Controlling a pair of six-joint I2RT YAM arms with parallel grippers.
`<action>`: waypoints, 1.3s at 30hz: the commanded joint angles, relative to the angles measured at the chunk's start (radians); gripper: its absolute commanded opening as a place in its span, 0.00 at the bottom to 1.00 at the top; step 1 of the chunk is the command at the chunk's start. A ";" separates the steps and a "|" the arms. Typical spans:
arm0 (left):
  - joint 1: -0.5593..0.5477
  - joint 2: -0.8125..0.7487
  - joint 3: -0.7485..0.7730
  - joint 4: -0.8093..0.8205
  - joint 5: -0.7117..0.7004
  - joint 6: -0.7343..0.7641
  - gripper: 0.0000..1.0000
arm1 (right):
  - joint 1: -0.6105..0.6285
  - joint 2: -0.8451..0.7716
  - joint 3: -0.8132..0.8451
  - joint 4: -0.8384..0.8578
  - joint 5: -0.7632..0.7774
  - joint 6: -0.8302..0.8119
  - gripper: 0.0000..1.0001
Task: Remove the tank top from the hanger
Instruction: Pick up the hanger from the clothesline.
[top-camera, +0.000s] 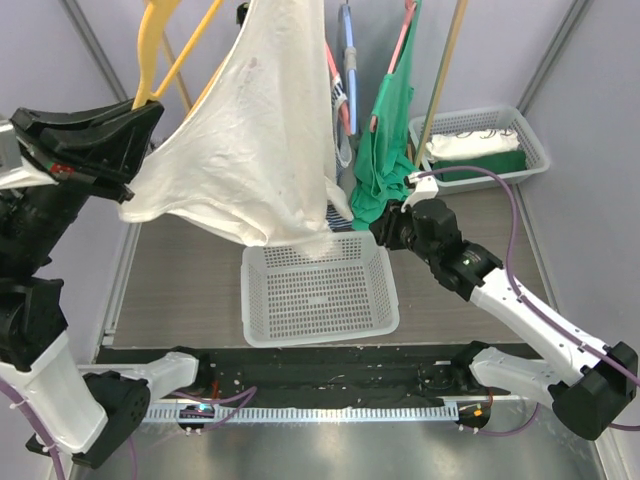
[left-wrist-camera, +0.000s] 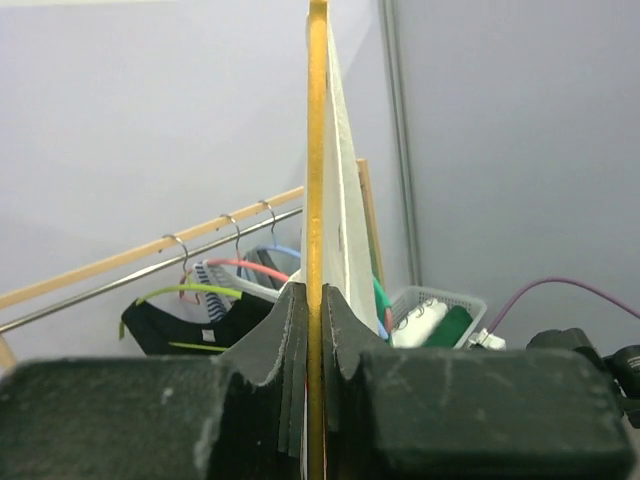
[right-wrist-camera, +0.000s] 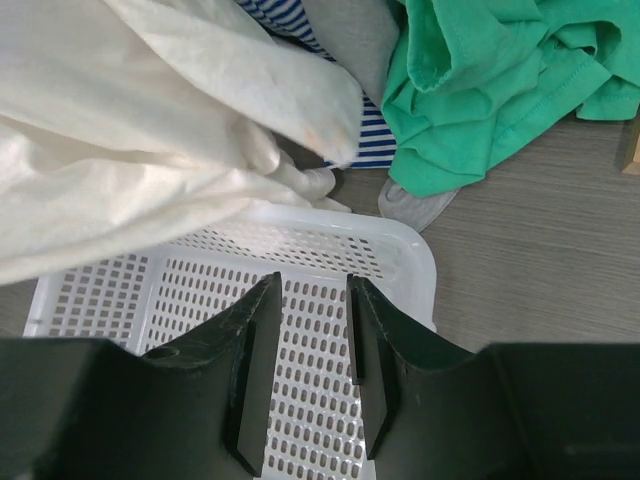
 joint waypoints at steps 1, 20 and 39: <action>-0.001 -0.009 0.005 0.172 0.020 -0.041 0.00 | 0.005 -0.024 0.054 0.023 -0.012 -0.001 0.42; -0.001 -0.032 -0.172 0.187 0.085 -0.107 0.00 | 0.005 -0.132 -0.012 0.056 -0.016 -0.001 0.44; 0.140 -0.035 0.050 0.514 0.220 -0.348 0.00 | 0.005 -0.132 -0.078 0.141 -0.027 0.042 0.47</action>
